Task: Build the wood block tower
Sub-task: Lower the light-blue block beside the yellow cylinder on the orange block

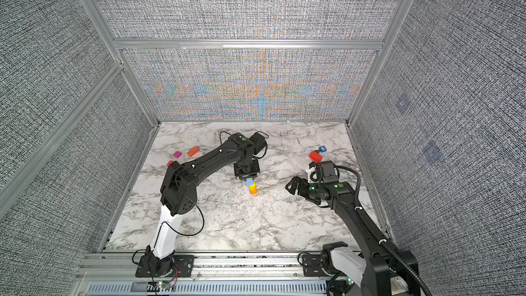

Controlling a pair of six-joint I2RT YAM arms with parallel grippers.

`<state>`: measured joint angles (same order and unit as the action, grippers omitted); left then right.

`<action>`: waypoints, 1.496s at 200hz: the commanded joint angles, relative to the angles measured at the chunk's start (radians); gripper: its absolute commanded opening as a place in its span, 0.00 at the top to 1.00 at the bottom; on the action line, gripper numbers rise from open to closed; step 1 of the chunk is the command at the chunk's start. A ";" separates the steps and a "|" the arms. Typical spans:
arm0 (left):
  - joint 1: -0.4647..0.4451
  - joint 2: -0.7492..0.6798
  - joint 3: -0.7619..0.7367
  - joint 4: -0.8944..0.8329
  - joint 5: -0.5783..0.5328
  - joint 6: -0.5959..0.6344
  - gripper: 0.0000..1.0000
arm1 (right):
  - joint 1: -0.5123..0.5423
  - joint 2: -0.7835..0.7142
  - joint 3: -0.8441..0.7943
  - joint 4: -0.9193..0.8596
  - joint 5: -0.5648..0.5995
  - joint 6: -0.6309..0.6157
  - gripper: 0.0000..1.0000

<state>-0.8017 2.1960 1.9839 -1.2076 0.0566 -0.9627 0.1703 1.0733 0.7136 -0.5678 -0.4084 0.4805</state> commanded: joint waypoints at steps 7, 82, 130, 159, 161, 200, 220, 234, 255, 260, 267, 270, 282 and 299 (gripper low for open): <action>-0.004 0.008 -0.002 0.012 0.009 -0.012 0.74 | 0.000 0.004 -0.003 0.006 -0.018 -0.013 0.01; -0.023 0.007 -0.041 0.030 -0.006 -0.029 0.74 | -0.001 -0.002 -0.008 0.006 -0.014 -0.022 0.01; -0.024 0.016 -0.052 0.051 0.006 -0.031 0.73 | -0.001 -0.016 -0.014 0.005 -0.012 -0.026 0.01; -0.024 0.021 -0.040 0.046 0.003 -0.031 0.72 | 0.000 -0.014 -0.014 0.005 -0.013 -0.025 0.01; -0.024 0.022 -0.039 0.045 0.003 -0.031 0.72 | -0.001 -0.013 -0.014 0.005 -0.013 -0.026 0.01; -0.025 0.025 -0.035 0.042 0.002 -0.031 0.71 | -0.001 -0.017 -0.015 0.006 -0.015 -0.026 0.01; -0.025 0.030 -0.033 0.040 0.006 -0.029 0.71 | -0.001 -0.022 -0.017 0.006 -0.017 -0.028 0.01; -0.025 0.031 -0.034 0.040 0.008 -0.029 0.70 | -0.001 -0.020 -0.018 0.006 -0.017 -0.028 0.01; -0.025 0.033 -0.033 0.037 0.006 -0.029 0.70 | -0.001 -0.019 -0.018 0.008 -0.018 -0.027 0.01; -0.025 0.032 -0.034 0.037 0.005 -0.030 0.69 | 0.000 -0.019 -0.017 0.008 -0.018 -0.028 0.01; -0.025 0.033 -0.033 0.037 0.004 -0.029 0.69 | 0.000 -0.019 -0.017 0.009 -0.018 -0.028 0.01; -0.025 0.033 -0.032 0.037 0.004 -0.029 0.69 | -0.001 -0.019 -0.018 0.008 -0.018 -0.027 0.01; -0.025 0.037 -0.030 0.036 0.005 -0.028 0.68 | -0.001 -0.021 -0.018 0.008 -0.020 -0.028 0.01; -0.025 0.042 -0.024 0.030 0.006 -0.025 0.67 | -0.002 -0.022 -0.018 0.008 -0.023 -0.029 0.01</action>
<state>-0.8276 2.2280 1.9476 -1.1553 0.0628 -0.9882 0.1703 1.0550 0.6975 -0.5652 -0.4194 0.4595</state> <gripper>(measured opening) 0.329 0.992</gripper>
